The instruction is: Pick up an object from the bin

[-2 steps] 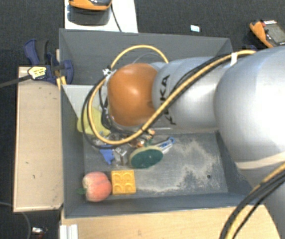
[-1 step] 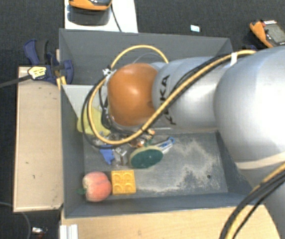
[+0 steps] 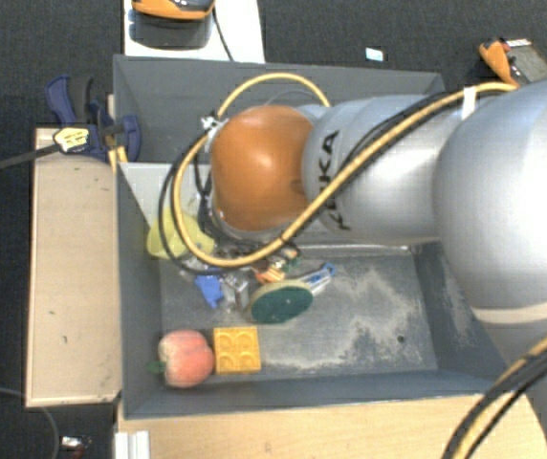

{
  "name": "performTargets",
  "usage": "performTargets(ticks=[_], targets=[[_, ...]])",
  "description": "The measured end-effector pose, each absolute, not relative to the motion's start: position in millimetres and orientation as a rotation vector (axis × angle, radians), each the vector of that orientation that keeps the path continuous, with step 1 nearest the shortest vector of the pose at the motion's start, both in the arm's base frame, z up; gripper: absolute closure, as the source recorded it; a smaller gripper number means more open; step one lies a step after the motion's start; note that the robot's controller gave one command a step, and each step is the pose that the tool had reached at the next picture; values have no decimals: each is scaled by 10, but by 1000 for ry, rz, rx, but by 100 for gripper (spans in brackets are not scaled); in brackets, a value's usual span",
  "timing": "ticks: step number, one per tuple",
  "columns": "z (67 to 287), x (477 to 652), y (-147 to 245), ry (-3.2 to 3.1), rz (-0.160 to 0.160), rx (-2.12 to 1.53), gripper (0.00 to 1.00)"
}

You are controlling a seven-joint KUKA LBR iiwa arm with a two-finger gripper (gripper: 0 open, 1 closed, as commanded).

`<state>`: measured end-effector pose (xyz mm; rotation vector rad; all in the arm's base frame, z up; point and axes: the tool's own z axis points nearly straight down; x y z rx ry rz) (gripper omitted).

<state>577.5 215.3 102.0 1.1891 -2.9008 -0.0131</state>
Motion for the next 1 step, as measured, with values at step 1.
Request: performTargets(ticks=[1], targets=[[1259,5777,2154,-2904,-14,1184,100]])
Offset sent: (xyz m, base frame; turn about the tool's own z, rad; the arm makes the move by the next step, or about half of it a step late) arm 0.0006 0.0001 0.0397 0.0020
